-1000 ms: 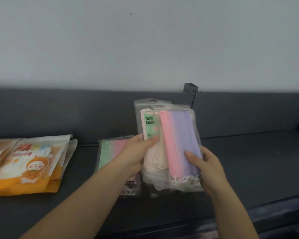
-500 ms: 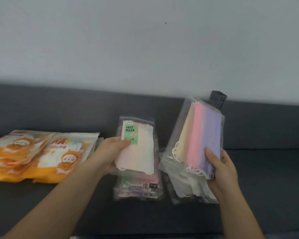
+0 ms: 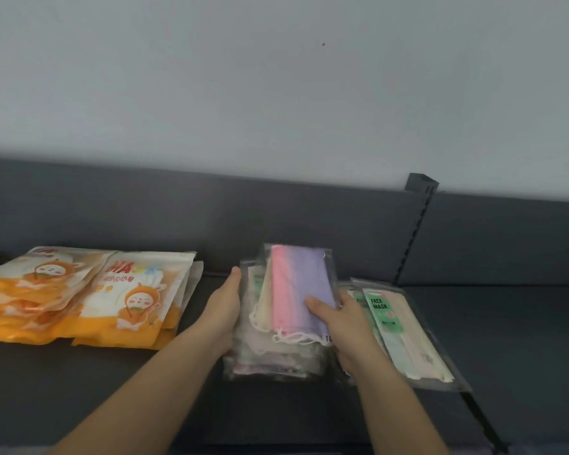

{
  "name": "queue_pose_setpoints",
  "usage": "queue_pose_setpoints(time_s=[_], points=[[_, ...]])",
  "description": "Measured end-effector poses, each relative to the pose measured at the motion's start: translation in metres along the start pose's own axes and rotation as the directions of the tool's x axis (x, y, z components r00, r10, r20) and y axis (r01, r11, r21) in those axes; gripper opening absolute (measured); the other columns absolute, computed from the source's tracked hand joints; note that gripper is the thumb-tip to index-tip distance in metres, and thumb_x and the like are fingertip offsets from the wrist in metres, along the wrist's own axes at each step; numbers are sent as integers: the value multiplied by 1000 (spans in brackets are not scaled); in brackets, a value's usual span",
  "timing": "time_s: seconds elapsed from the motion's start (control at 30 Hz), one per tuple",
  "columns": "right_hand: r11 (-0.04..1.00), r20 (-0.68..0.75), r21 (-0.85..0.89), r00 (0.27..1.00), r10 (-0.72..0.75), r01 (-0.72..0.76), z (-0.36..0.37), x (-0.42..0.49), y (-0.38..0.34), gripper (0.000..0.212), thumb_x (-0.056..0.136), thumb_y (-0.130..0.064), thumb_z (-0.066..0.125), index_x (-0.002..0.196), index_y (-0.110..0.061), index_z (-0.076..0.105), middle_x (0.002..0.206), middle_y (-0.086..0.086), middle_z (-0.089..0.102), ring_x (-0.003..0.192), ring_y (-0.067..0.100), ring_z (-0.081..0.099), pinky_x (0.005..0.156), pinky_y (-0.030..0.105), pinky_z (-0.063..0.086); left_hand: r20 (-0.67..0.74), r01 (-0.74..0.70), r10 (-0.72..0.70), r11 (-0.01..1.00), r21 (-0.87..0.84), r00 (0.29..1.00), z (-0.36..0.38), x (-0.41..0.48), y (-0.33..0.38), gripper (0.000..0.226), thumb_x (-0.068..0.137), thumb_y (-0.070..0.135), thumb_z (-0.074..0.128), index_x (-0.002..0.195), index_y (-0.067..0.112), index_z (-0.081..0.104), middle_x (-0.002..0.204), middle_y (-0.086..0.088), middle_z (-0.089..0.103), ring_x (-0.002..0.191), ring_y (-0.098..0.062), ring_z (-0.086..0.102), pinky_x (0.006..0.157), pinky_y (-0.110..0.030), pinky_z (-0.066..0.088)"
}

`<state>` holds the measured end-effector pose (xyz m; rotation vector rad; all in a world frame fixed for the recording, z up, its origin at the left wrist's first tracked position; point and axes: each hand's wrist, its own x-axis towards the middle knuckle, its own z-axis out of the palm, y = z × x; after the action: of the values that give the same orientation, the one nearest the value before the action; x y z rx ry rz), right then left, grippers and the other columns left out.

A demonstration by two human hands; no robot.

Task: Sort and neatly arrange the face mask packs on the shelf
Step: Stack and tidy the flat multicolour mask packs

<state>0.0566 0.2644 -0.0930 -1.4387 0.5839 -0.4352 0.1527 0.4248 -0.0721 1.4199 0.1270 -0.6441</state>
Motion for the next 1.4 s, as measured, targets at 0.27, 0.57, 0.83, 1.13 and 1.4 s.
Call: queue_pose_setpoints(time_s=[0.27,0.57,0.83,1.13,1.4], points=[[906,-58,-414,990,-125,90,11,-4,1,65,70,-59,68,119,-17,62,123,6,64,103,22,65,92,43,54,104,-128,112,978,164,988,-6,-2,-11,27,100,17,55,127,12,60,100,-14,76,85,-30,75,70,-38,60],[941,71,-313,991,-111,128,7,-17,-8,54,100,-46,48,148,-21,44,142,-10,46,132,9,42,109,25,30,-60,-95,94,995,-16,994,-2,-16,-4,34,101,40,46,100,12,66,93,-5,68,88,-27,66,88,-41,51],[792,-276,-610,926,-256,37,-98,5,-2,27,95,-21,58,120,-18,66,127,3,58,110,21,55,86,30,39,42,-516,515,856,18,856,10,-46,23,39,98,14,52,133,31,56,133,11,56,117,-4,54,96,-27,46],[678,-327,-720,934,-143,-148,-129,2,15,45,91,-26,56,136,-20,56,141,11,51,121,34,53,100,47,44,449,-176,147,984,25,881,102,-71,4,52,83,30,67,132,28,50,139,1,50,135,-19,42,112,-39,39],[632,-288,-745,957,-18,-212,-145,-4,14,46,87,-37,58,129,-18,59,131,9,59,115,34,55,93,40,45,493,-174,-101,859,481,864,159,-67,-46,71,87,53,50,149,22,34,154,0,33,123,-16,45,91,-23,49]])
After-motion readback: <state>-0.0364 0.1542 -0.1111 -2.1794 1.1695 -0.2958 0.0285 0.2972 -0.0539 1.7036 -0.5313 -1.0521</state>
